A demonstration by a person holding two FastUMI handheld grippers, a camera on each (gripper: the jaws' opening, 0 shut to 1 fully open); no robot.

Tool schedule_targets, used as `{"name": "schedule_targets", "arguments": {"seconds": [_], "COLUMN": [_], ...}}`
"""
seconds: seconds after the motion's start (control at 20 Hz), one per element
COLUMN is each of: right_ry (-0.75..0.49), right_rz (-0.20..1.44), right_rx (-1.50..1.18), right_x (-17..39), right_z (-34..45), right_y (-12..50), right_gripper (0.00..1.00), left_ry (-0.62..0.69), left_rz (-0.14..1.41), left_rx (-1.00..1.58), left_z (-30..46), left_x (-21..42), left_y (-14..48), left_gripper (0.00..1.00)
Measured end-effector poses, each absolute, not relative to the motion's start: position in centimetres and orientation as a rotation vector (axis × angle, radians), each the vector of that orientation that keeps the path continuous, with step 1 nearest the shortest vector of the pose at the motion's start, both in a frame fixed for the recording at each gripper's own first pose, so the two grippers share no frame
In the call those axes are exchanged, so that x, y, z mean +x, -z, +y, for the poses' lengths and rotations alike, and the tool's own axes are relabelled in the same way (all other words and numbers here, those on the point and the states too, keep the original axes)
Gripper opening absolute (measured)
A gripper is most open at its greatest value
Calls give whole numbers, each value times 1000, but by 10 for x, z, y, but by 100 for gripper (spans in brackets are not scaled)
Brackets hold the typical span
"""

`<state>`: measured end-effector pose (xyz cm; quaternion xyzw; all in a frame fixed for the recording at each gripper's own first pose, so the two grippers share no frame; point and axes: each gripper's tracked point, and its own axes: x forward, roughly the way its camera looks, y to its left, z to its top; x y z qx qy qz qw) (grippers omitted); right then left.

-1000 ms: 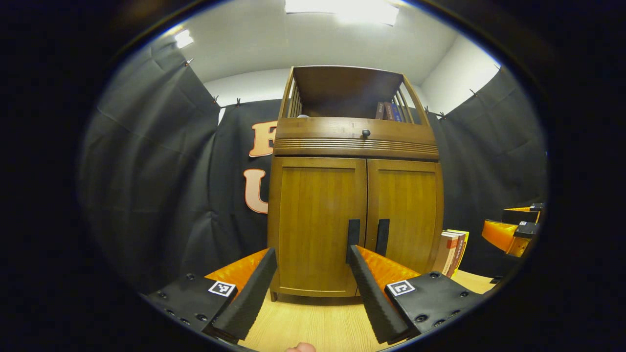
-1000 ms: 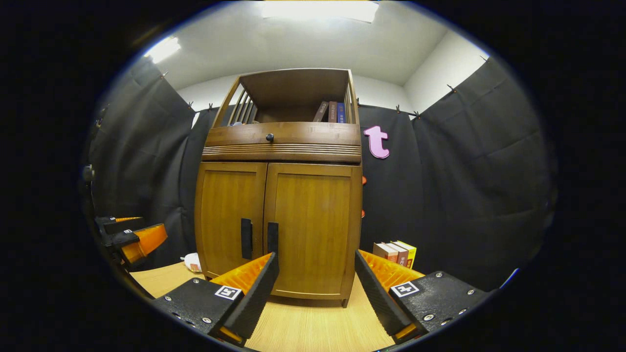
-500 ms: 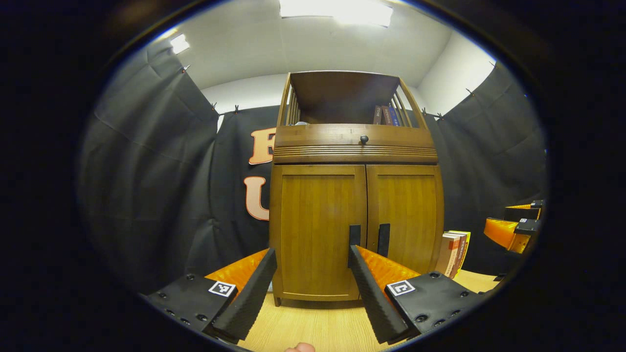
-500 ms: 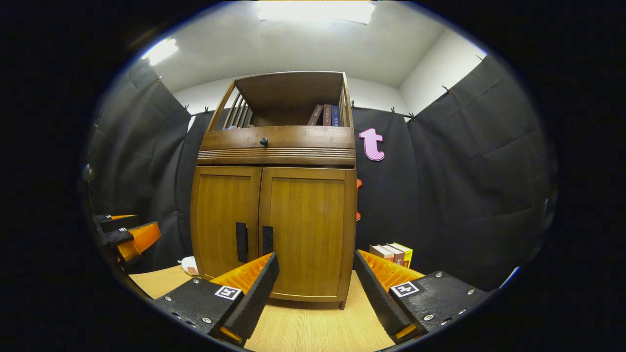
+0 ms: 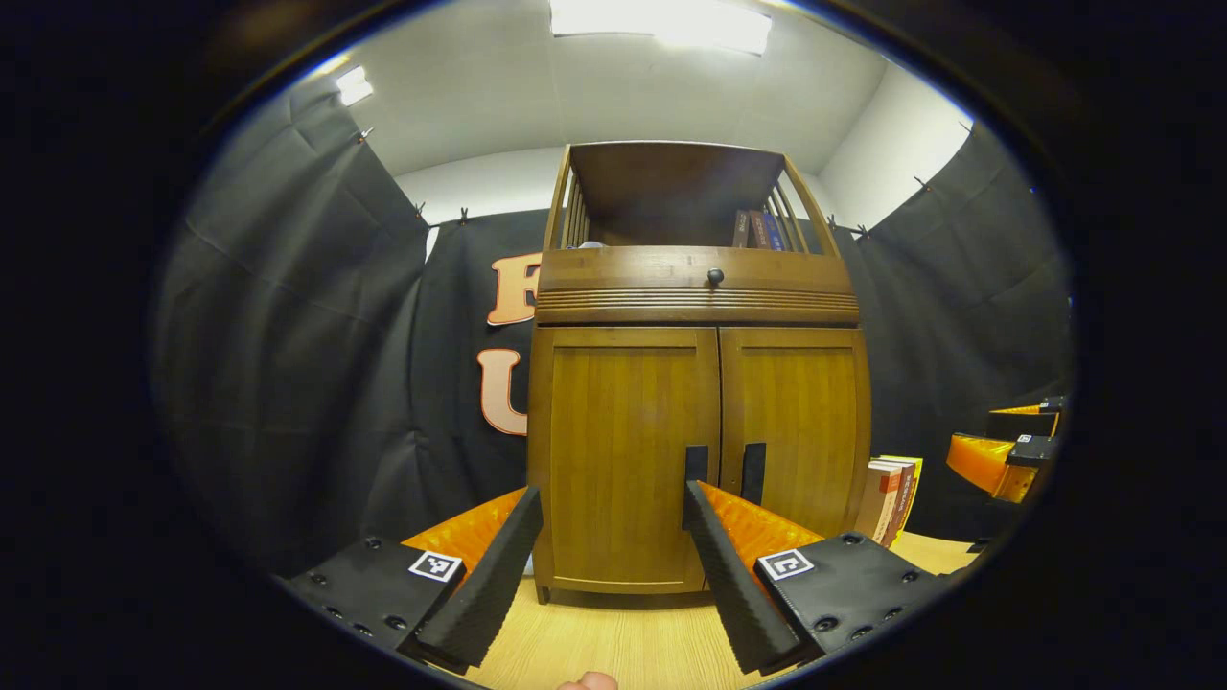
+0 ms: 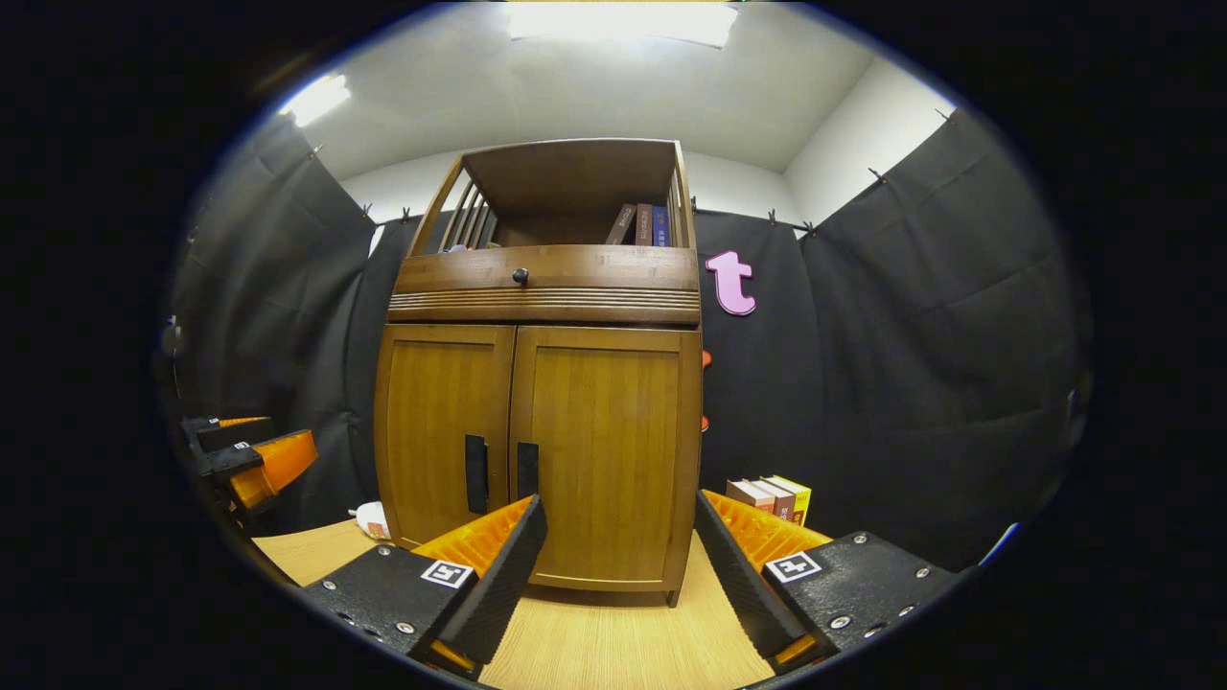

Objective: Open the right door of the double-door shoe cabinet with the right hand, and open the left door with the left hand.

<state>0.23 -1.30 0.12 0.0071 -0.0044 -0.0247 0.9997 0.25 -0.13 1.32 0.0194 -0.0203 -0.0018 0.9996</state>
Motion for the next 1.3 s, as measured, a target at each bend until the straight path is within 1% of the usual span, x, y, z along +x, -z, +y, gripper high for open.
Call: {"name": "schedule_targets", "arguments": {"seconds": [0.05,0.15,0.25,0.3,0.35,0.45,0.5,0.55,0.6,0.65,0.7,0.75,0.8,0.9,0.95,1.0,1.05,1.1,1.2,1.25,1.3], "right_ry": [49,50,50,50,51,52,53,52,50,49,48,44,38,21,10,-4,-20,-35,-72,-95,-117], "right_rz": [-8,-3,-1,-3,-4,0,2,4,5,4,-1,-4,-3,1,-1,-7,-14,-20,-29,-31,-33], "right_rx": [15,12,11,10,8,6,8,11,12,7,1,-7,-14,-18,-16,-12,-10,-7,12,28,43], "right_x": [3,2,3,3,4,5,5,6,7,9,12,15,20,34,43,53,64,76,98,107,118], "right_z": [-13,-13,-12,-12,-12,-14,-14,-14,-14,-15,-16,-16,-15,-11,-8,-4,-1,3,13,21,29], "right_y": [-1,1,1,-1,-1,1,0,0,0,-1,-3,-4,-6,-8,-10,-14,-17,-22,-27,-29,-29], "right_gripper": [95,95,95,90,95,95,95,95,95,95,95,95,99,90,95,95,90,91,99,90,95], "left_ry": [5,6,7,8,7,7,8,10,12,14,16,15,13,12,13,9,8,4,-2,-10,-21], "left_rz": [-38,-34,-36,-35,-32,-32,-30,-27,-25,-24,-22,-19,-16,-3,1,2,1,0,4,6,7], "left_rx": [38,41,40,41,42,39,37,38,41,42,42,40,35,19,14,13,13,13,12,12,14], "left_z": [-1,-1,-1,-1,-1,0,-1,-1,-1,-1,-2,-1,-1,-2,-2,-1,0,0,0,2,7], "left_x": [2,3,3,4,3,5,6,5,6,6,6,6,6,7,8,8,7,7,8,8,9], "left_y": [-12,-13,-13,-13,-12,-11,-11,-10,-10,-10,-10,-9,-8,-5,-4,-4,-4,-4,-1,-1,0], "left_gripper": [99,94,95,96,99,94,96,96,94,96,94,96,94,94,96,96,96,94,94,94,94]}}
